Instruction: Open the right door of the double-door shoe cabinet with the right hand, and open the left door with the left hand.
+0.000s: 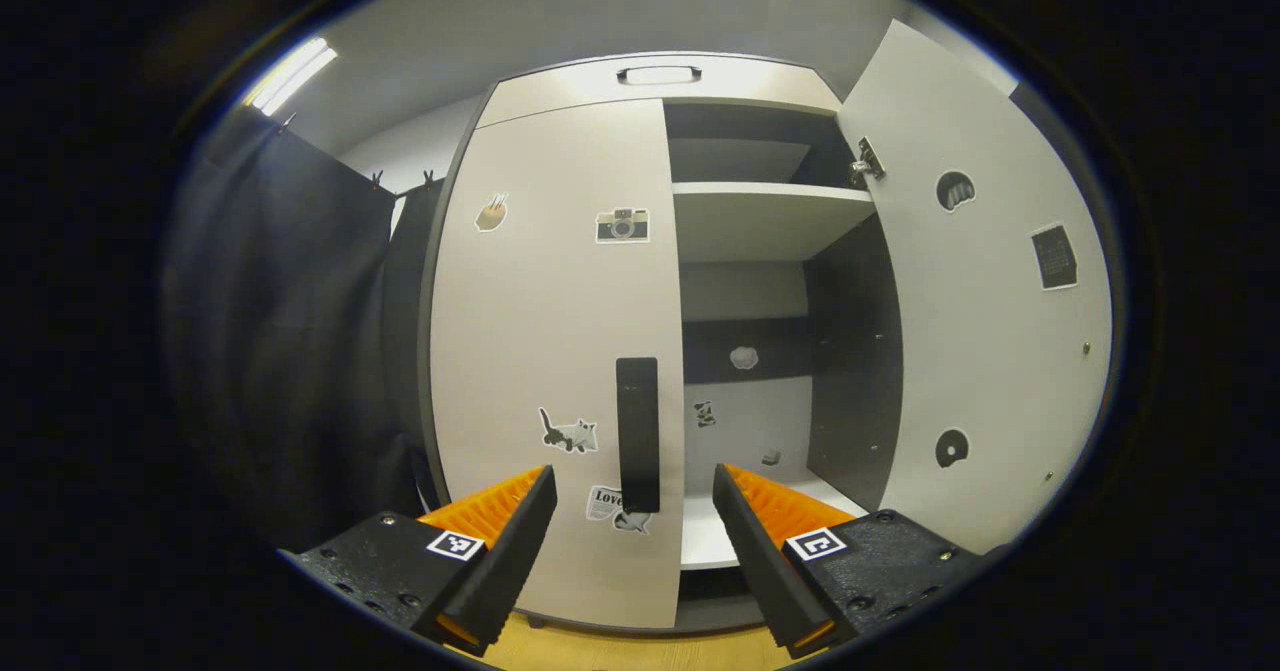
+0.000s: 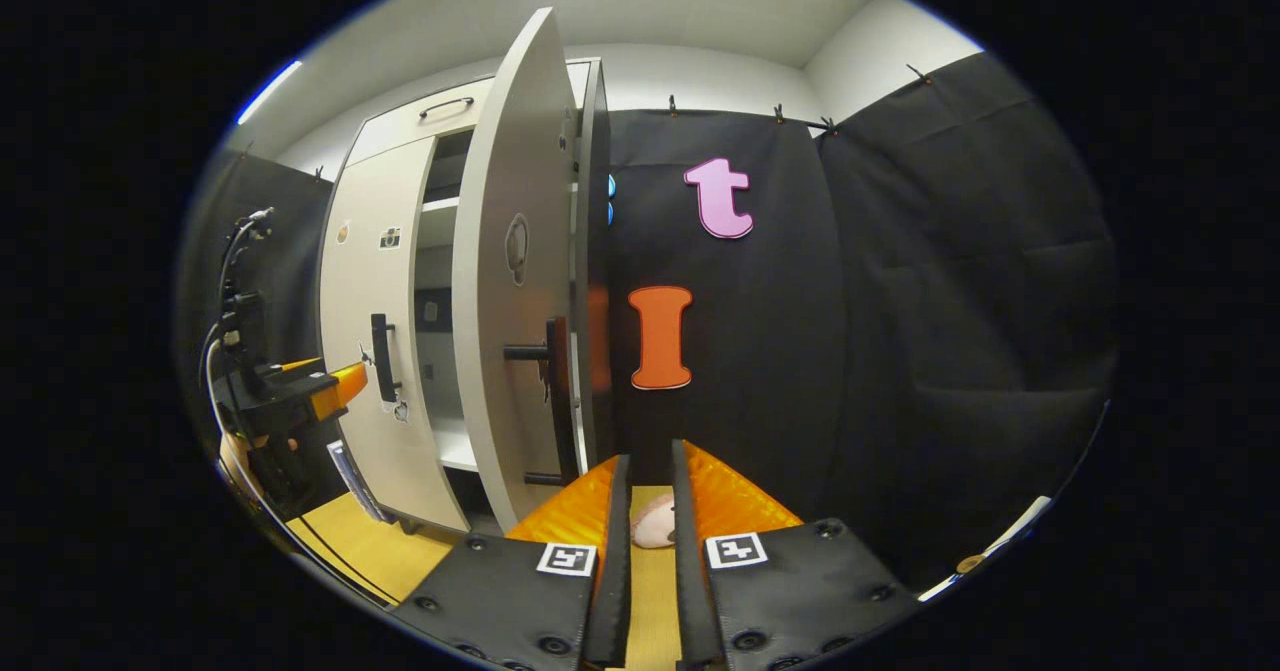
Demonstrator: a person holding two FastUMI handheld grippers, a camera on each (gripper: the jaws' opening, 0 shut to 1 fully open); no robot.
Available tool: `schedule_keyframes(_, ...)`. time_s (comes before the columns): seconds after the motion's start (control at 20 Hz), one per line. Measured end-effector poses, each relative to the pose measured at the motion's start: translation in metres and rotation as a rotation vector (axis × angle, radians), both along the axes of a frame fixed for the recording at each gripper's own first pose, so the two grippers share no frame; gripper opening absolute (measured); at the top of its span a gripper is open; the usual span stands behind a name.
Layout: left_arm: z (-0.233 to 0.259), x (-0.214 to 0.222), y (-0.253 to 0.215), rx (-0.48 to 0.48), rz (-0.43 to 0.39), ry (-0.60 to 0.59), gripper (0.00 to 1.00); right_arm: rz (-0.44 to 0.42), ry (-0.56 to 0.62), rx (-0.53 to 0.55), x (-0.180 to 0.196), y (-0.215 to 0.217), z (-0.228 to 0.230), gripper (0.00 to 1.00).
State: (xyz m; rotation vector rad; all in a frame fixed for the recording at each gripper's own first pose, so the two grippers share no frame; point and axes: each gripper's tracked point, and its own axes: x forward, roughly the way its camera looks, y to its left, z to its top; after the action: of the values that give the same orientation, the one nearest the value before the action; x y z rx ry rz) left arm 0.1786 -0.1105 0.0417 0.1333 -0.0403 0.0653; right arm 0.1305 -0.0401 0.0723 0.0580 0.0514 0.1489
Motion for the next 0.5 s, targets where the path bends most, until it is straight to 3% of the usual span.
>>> schedule_keyframes(0.05,-0.005,0.01,0.002,-0.012,0.001,0.01,0.95,-0.017,-0.007,0.006,-0.001,-0.008,0.001,0.27)
schedule_keyframes(0.25,-0.019,0.045,0.02,-0.027,0.04,0.035,0.92,-0.104,-0.045,0.014,-0.003,-0.043,0.008,0.91)
schedule_keyframes(0.3,-0.021,0.053,0.025,-0.034,0.056,0.038,0.92,-0.119,-0.046,0.011,-0.004,-0.05,0.007,0.99)
schedule_keyframes(0.5,-0.029,0.069,0.026,-0.076,0.047,0.044,0.95,-0.155,-0.033,-0.007,-0.002,-0.068,0.001,0.98)
